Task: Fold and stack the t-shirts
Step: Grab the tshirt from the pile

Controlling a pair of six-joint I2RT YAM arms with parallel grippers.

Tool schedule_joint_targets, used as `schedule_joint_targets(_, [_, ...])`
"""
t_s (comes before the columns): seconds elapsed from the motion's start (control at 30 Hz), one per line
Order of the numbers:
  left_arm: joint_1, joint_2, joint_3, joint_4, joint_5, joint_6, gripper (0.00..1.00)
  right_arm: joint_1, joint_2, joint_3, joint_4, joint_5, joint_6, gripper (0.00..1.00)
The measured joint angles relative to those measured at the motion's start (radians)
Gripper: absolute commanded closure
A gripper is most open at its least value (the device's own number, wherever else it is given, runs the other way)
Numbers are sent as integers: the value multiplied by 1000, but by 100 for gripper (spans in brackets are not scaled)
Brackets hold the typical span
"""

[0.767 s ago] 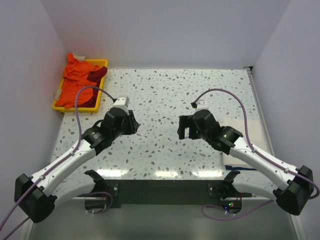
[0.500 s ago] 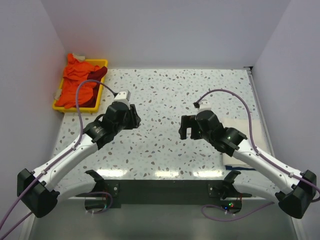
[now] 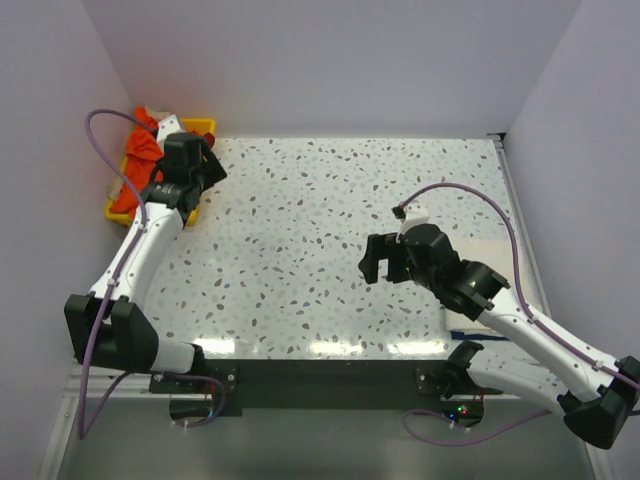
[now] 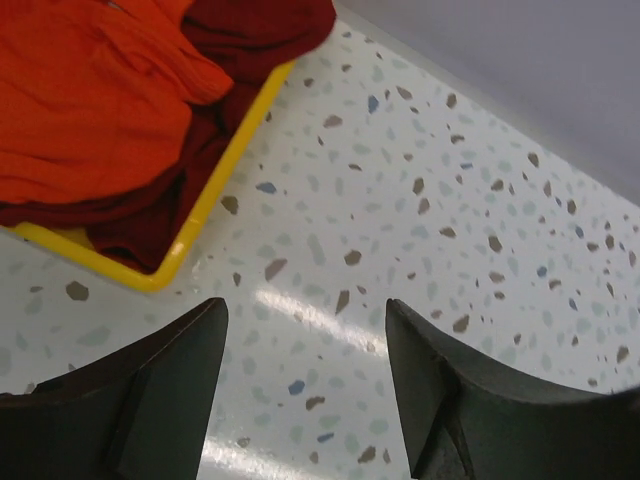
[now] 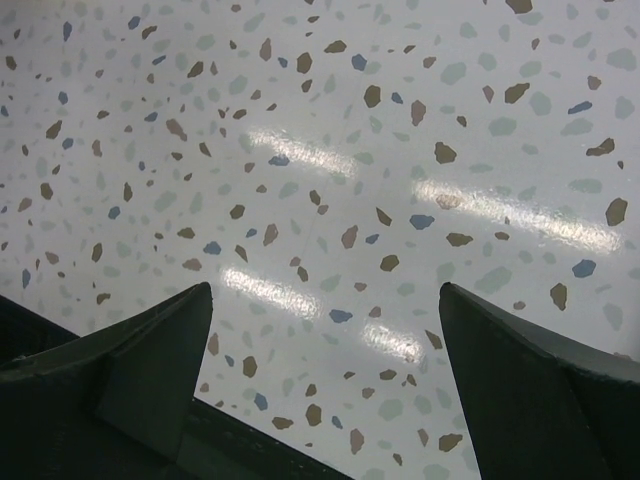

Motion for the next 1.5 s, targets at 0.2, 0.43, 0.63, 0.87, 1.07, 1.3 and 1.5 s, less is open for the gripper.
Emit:
schedule_joint_targets(0.2, [181,237,190,15,-34,-1,31,0,0,0,-14,-68,-19,1])
schedule_joint_targets(0.43, [310,554,432,-5,-59,4,35,0,1,-3,-16,-113,-25,1])
schedule_joint_targets(0.63, [348,692,510,-26,-60,19,44,0,11,-23,-15,-146,-25,1])
schedule_joint_targets(0.87, [382,758,537,-41,-55,24,50,0,29,-35,-12,-161,-25,1])
schedule_joint_targets(1.07, [396,785,538,-40,-39,36,64,0,39,-35,-8,-166,-25,1])
schedule_joint_targets(1.3, [409,795,543,-28,5,52,94,0,56,-37,5,-185,-24,1])
schedule_joint_targets(1.5, [415,791,543,-23,39,66,100,0,66,-53,16,-198,-22,1])
